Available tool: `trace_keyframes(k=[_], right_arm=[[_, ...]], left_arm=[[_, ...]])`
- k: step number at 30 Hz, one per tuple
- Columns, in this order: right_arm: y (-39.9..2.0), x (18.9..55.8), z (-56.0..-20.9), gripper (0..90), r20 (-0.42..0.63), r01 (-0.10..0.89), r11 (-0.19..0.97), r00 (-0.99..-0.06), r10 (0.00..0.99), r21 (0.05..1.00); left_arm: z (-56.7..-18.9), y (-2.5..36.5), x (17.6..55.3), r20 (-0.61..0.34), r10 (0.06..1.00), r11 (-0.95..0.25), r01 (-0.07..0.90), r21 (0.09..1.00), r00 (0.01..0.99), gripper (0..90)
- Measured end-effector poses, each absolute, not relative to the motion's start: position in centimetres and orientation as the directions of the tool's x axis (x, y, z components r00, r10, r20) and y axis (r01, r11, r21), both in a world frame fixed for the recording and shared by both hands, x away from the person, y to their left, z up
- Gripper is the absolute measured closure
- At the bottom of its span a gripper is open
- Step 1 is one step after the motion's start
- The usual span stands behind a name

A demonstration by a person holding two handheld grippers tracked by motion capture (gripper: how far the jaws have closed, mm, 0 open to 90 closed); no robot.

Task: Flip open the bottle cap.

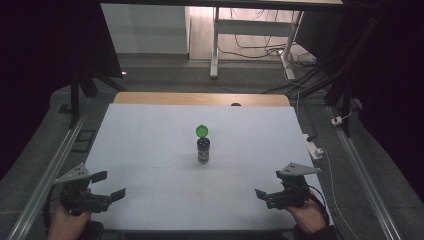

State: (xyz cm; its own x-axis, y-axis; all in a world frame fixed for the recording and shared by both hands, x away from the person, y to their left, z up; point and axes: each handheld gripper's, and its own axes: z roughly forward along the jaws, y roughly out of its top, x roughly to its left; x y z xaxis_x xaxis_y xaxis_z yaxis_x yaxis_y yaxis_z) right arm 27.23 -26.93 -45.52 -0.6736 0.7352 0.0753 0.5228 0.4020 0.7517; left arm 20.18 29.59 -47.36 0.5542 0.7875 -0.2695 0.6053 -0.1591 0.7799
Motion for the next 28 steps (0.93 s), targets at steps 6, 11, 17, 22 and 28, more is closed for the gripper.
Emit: trace_keyframes(k=[6, 11, 17, 22, 28], right_arm=[[-29.0, 26.3, -45.6, 0.0, 0.09, 0.553, 0.361, -0.628, 0.773, 0.751], [-30.3, 25.6, -45.7, 0.0, 0.108, 0.576, 0.326, -0.593, 0.798, 0.75], [-31.3, 25.1, -45.7, 0.0, 0.126, 0.591, 0.293, -0.565, 0.815, 0.752], [-31.6, 24.8, -45.7, 0.0, 0.125, 0.599, 0.286, -0.55, 0.826, 0.748], [-31.8, 24.8, -45.7, 0.0, 0.13, 0.611, 0.281, -0.539, 0.832, 0.74]], left_arm=[[-47.5, 30.2, 19.4, -0.248, 0.81, -0.164, 0.613, 0.773, 0.531, 0.0], [-47.9, 30.2, 19.0, -0.234, 0.817, -0.185, 0.625, 0.758, 0.527, 0.0], [-48.0, 30.1, 18.6, -0.216, 0.828, -0.208, 0.641, 0.739, 0.518, 0.0], [-48.0, 30.0, 18.5, -0.202, 0.833, -0.232, 0.655, 0.719, 0.516, 0.0], [-48.0, 29.9, 18.7, -0.203, 0.834, -0.236, 0.663, 0.71, 0.514, 0.0]])
